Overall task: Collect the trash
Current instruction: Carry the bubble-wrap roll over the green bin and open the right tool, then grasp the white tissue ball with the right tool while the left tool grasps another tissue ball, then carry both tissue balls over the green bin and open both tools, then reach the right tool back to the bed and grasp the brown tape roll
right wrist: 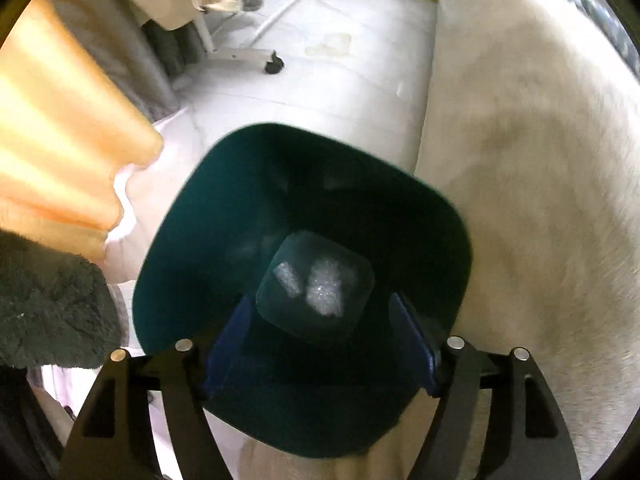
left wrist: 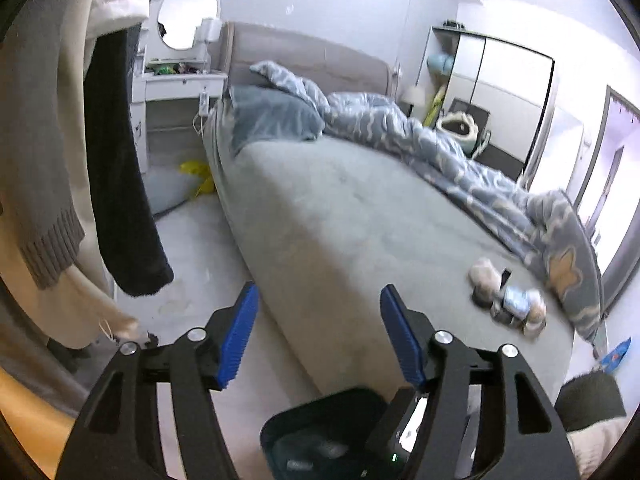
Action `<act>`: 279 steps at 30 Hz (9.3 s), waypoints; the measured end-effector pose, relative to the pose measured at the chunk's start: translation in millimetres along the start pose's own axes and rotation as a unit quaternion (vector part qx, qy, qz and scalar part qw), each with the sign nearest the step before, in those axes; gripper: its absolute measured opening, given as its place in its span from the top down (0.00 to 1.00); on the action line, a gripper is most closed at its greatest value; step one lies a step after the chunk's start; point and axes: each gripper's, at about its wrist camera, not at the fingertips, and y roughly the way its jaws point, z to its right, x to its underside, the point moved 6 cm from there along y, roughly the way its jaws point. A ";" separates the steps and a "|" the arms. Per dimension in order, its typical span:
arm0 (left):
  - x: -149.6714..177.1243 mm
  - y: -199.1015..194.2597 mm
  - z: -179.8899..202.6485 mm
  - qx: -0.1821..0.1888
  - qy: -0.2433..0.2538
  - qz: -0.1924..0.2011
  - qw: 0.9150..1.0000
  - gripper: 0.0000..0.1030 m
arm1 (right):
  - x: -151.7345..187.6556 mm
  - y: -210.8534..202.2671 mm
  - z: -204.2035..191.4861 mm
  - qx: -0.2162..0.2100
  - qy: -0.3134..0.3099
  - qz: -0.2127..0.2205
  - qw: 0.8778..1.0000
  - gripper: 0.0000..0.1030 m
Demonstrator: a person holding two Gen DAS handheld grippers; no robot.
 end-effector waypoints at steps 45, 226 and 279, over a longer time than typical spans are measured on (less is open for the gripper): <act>-14.9 124.4 191.2 0.117 0.072 -0.037 0.990 0.07 | 124.6 -241.2 315.3 0.121 0.215 0.245 0.938 0.13; 49.0 51.2 -51.1 0.032 -0.050 -0.131 0.990 0.43 | -27.8 -1.9 14.3 -0.092 -0.039 -0.048 0.994 0.32; -13.0 139.8 180.3 0.100 0.021 -0.086 0.991 0.31 | 115.2 -236.3 244.5 0.047 0.070 0.249 0.965 0.41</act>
